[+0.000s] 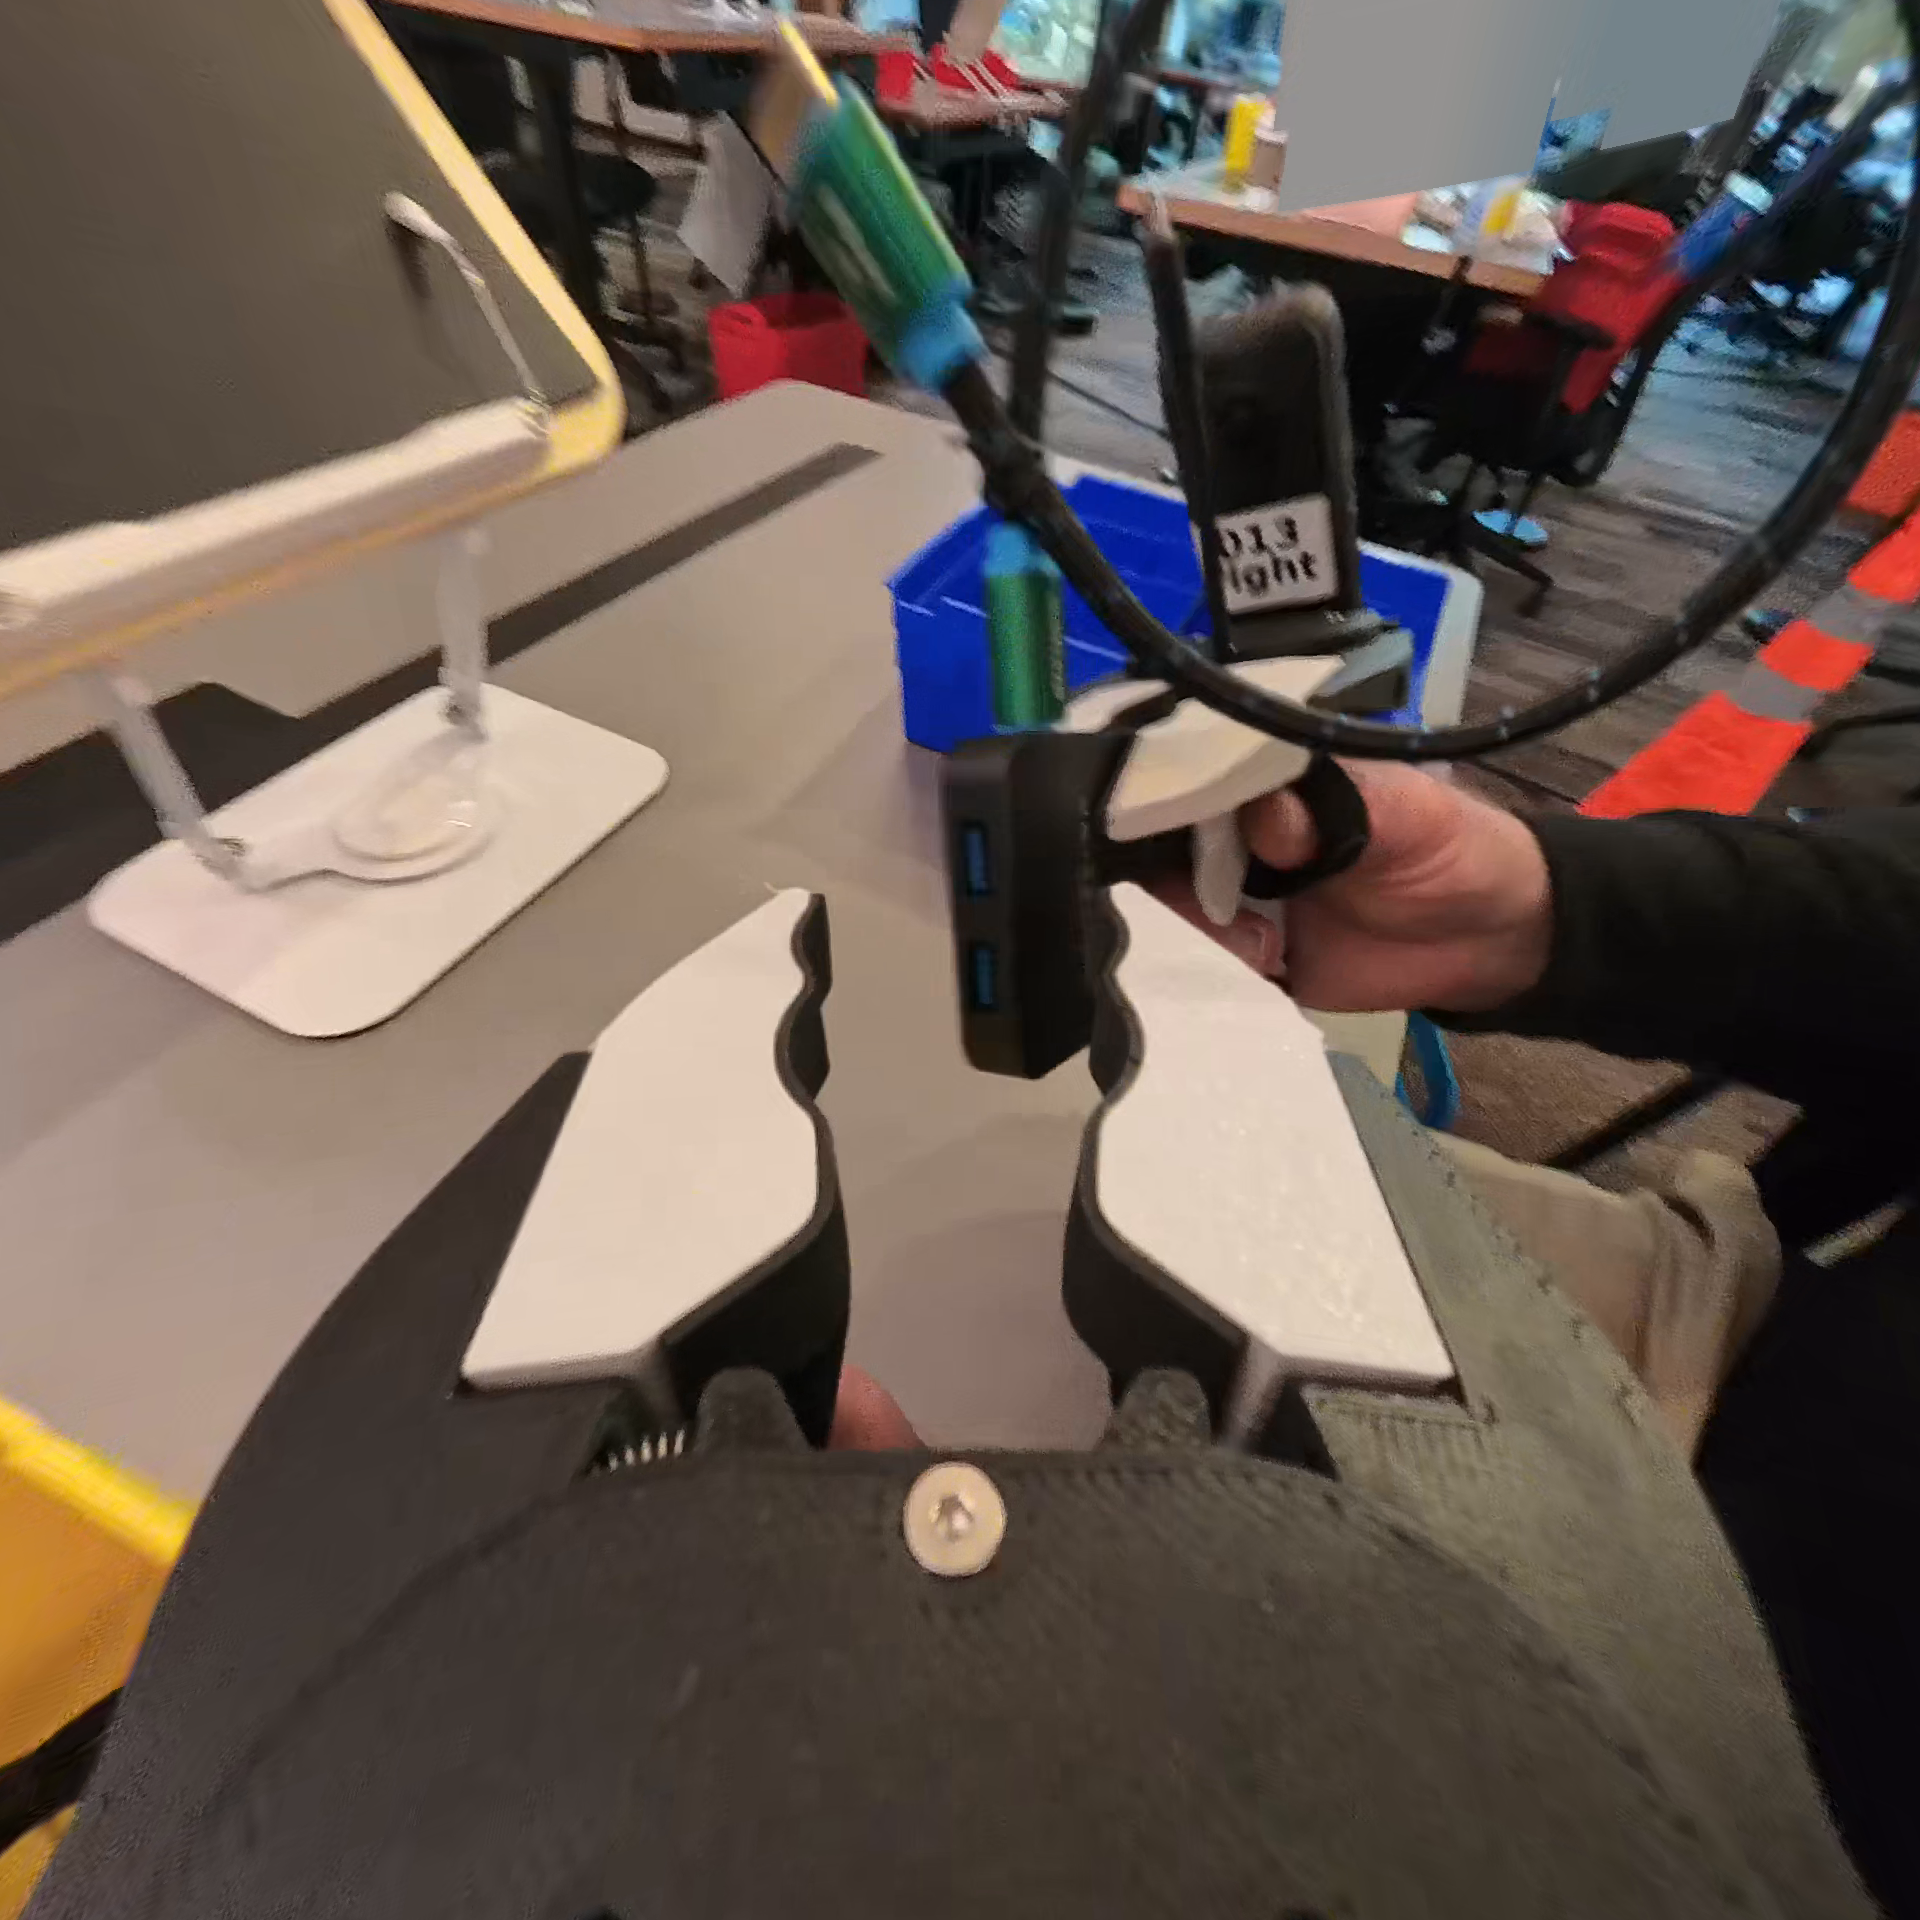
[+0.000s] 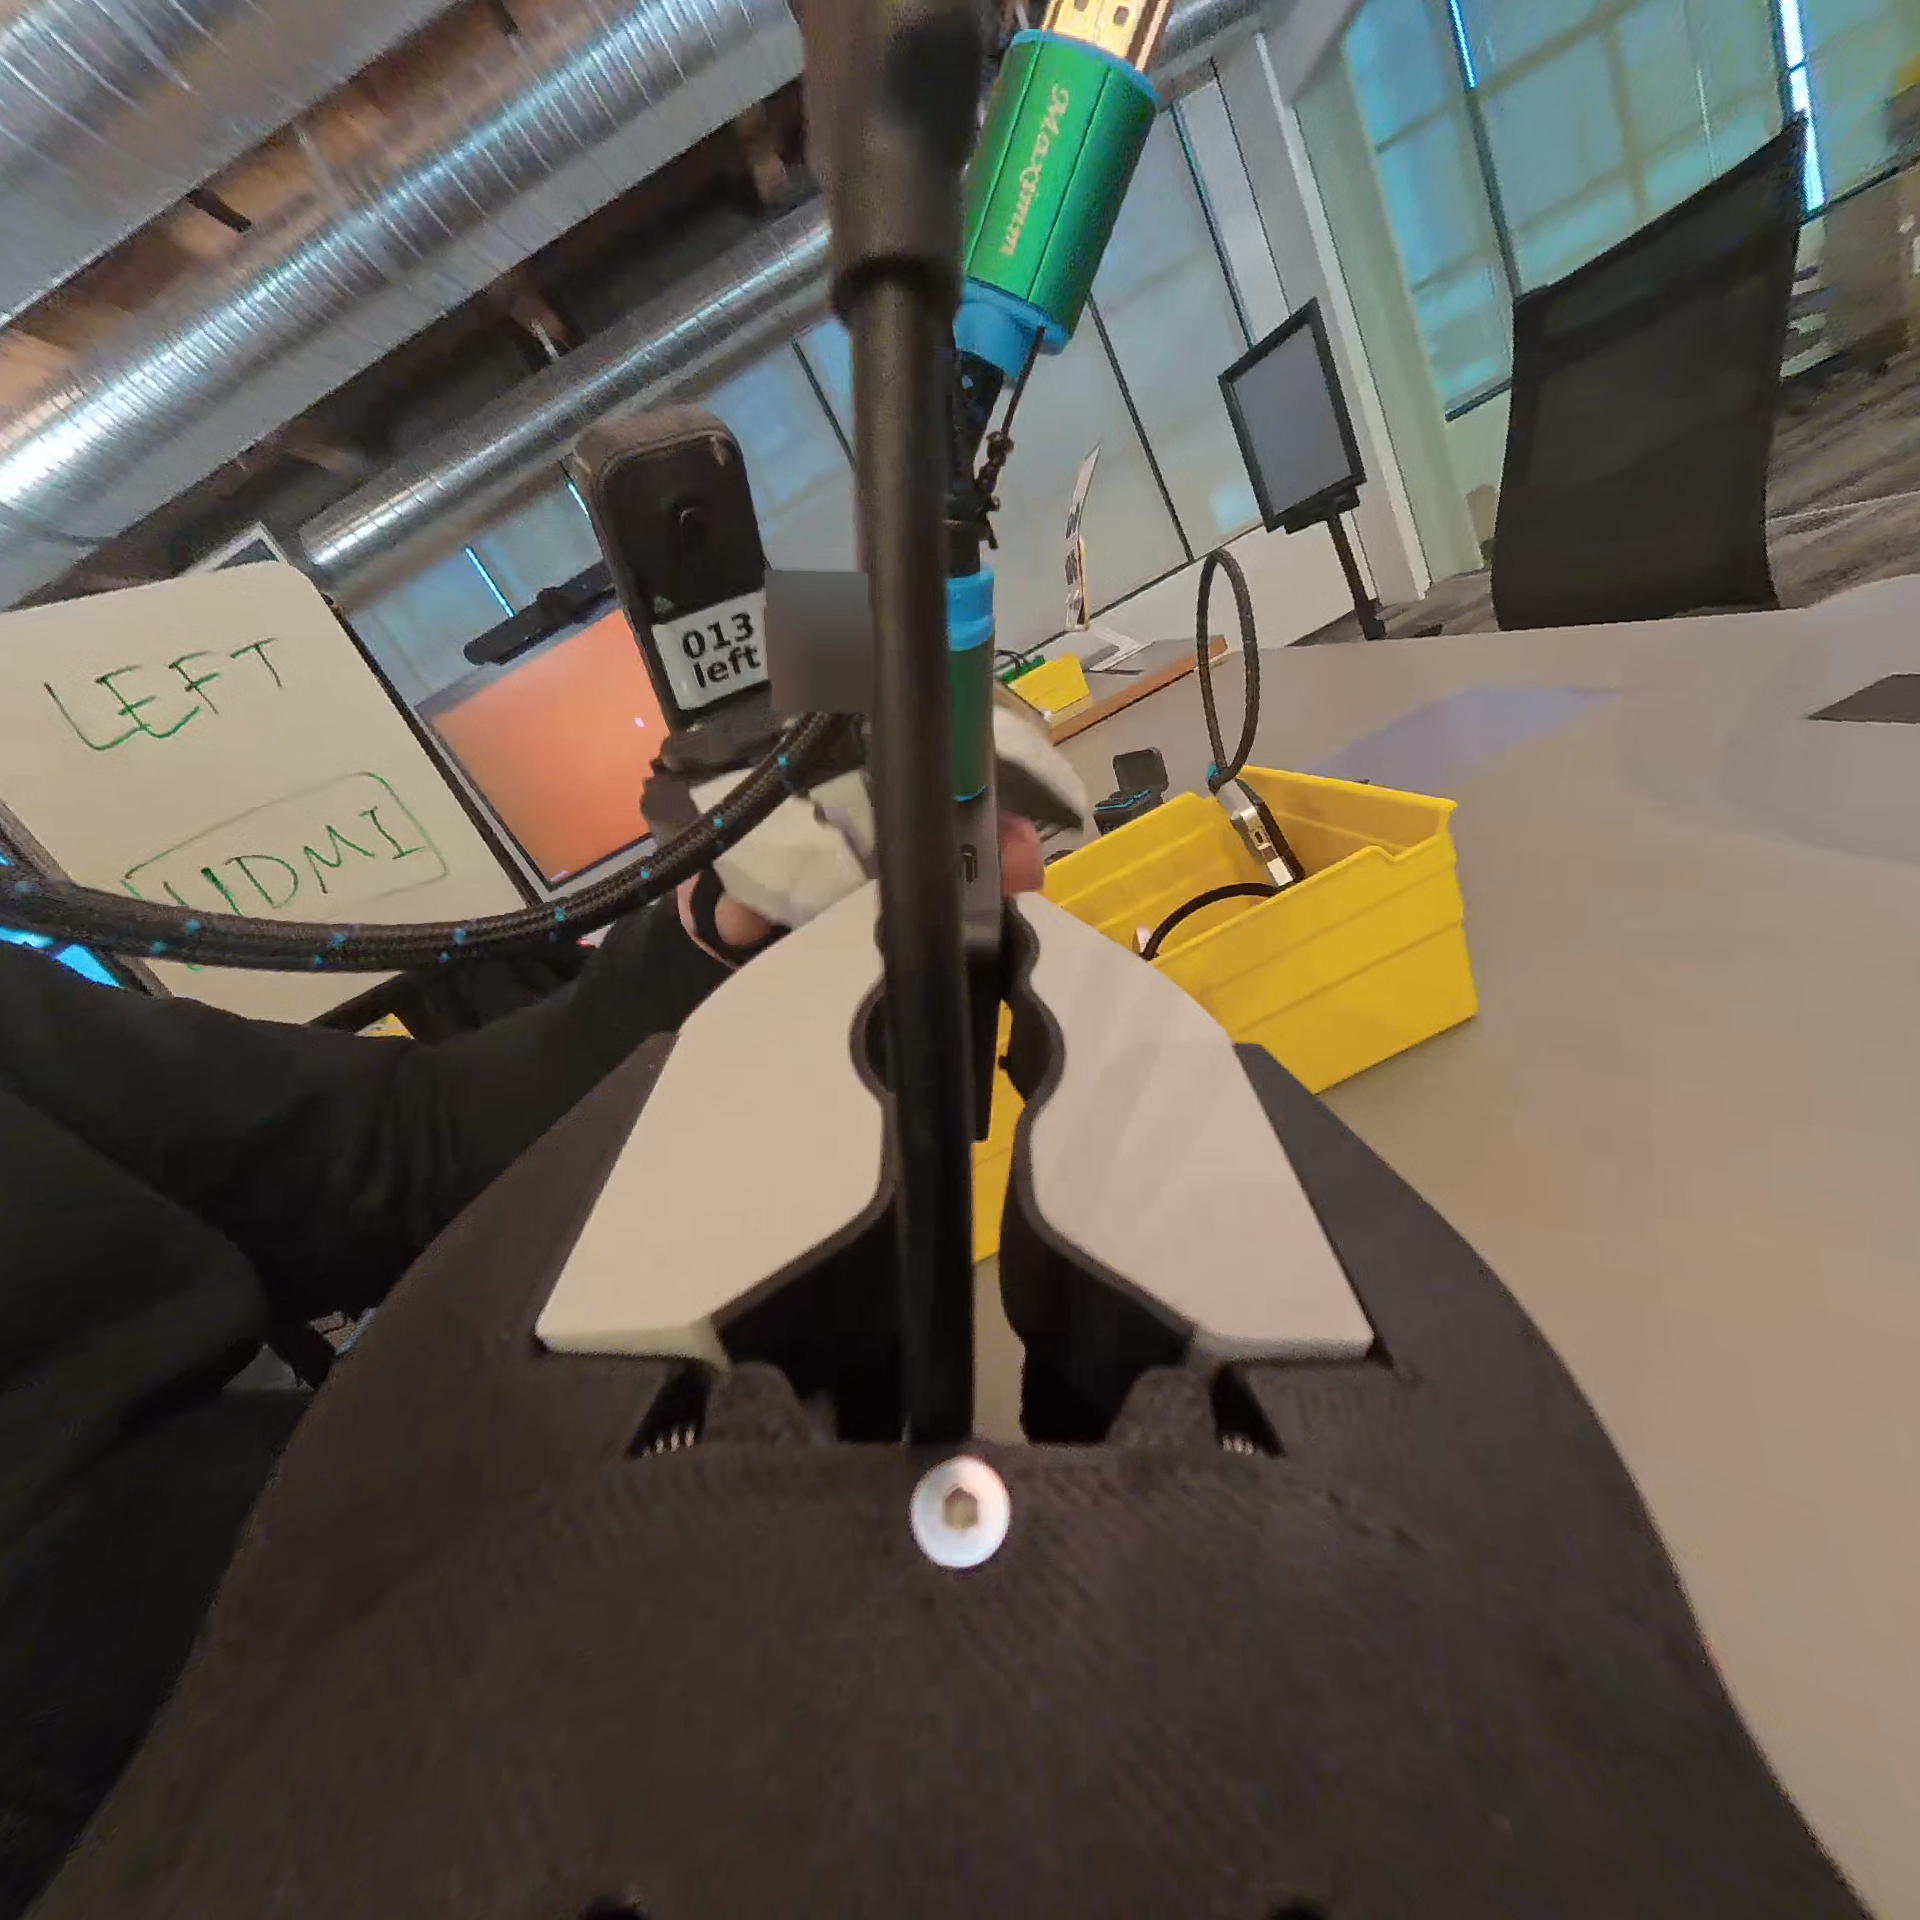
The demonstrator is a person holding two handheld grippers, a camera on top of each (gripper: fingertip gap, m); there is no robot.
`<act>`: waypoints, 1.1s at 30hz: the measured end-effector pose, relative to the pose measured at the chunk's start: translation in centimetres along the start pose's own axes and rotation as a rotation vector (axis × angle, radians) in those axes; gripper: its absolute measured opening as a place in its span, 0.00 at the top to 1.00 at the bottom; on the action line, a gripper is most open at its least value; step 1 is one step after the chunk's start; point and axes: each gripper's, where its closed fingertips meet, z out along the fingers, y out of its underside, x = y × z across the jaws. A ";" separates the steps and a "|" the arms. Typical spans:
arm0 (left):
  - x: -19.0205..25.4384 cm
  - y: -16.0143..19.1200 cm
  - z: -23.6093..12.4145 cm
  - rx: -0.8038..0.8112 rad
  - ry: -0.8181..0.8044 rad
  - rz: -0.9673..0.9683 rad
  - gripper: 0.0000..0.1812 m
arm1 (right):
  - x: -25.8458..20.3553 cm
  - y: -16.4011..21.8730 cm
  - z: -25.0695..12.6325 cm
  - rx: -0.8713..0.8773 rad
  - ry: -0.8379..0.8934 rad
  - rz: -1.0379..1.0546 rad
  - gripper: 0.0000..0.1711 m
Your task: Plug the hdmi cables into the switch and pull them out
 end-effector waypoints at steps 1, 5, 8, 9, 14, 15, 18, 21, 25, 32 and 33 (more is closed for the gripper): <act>0.8 0.6 0.6 -0.018 0.037 0.008 0.76 | -0.1 0.2 0.2 -0.009 -0.001 -0.006 0.93; 1.5 1.3 1.2 -0.020 0.079 -0.020 0.86 | 0.0 0.8 0.4 -0.053 0.009 -0.050 0.90; 1.4 1.9 0.9 -0.050 0.110 -0.036 0.91 | 0.8 0.0 -0.2 -0.038 0.062 -0.078 0.82; 1.6 2.1 0.8 -0.057 0.127 -0.037 0.92 | 0.9 -0.3 -0.5 -0.033 0.062 -0.085 0.81; 1.7 3.7 0.9 -0.145 0.141 -0.020 0.92 | 1.3 -0.5 -1.4 -0.112 0.136 -0.237 0.73; 1.6 3.7 0.9 -0.144 0.139 -0.021 0.92 | 1.4 -0.7 -1.7 -0.122 0.152 -0.260 0.72; 1.5 3.6 0.4 -0.148 0.159 -0.030 0.92 | 1.2 -1.1 -2.5 -0.122 0.135 -0.299 0.74; 2.3 3.8 0.3 -0.165 0.204 -0.021 0.93 | 0.7 0.2 -1.8 -0.195 0.089 -0.298 0.75; 3.1 4.5 0.8 -0.187 0.234 -0.014 0.93 | 0.0 2.1 -0.8 -0.257 0.013 -0.268 0.82; 3.4 4.0 0.6 -0.136 0.274 -0.016 0.92 | -1.0 2.2 -1.0 -0.288 -0.038 -0.255 0.89; 3.5 4.1 0.6 -0.138 0.270 -0.003 0.92 | -1.0 2.2 -1.0 -0.296 -0.033 -0.262 0.89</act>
